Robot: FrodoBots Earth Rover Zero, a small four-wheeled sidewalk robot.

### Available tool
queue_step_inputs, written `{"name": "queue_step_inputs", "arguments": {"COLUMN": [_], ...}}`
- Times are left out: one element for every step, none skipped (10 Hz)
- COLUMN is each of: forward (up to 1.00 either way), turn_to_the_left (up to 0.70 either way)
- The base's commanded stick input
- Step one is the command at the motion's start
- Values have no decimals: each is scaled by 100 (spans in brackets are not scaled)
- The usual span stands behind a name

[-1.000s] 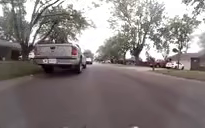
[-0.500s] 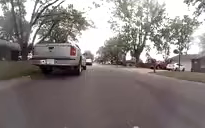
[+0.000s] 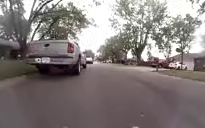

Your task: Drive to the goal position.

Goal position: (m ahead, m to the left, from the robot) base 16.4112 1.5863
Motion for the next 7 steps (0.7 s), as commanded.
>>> {"name": "queue_step_inputs", "arguments": {"forward": [70, 70, 70, 70, 70, 70, 70], "turn_to_the_left": [-5, -5, -5, -5, -5, -5, -5]}}
